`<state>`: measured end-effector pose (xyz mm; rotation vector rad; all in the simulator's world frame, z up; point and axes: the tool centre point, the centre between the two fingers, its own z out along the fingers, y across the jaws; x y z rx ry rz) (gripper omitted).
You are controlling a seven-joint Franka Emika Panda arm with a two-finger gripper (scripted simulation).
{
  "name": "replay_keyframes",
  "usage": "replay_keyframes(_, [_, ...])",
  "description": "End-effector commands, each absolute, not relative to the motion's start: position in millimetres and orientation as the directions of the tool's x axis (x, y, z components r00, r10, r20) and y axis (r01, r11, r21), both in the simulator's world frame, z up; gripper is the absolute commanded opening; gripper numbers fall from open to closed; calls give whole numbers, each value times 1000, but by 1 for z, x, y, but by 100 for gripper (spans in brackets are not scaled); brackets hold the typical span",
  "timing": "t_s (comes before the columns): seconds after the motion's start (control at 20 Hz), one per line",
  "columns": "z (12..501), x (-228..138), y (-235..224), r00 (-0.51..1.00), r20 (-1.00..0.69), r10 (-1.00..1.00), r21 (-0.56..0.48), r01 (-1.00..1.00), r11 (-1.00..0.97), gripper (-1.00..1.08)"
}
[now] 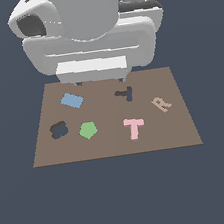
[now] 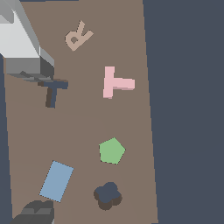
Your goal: Insert a designated object into the corresponding slot on a board.
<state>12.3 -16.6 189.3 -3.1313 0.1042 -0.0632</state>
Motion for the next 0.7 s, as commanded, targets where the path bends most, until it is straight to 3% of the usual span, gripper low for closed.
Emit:
replay_keyframes(0.0, [189,12,-17,997,40,-67,-9,-66,-998,100])
replay_keyframes(0.65, [151,31,5,996,29,-86,-7,-86,-996,100])
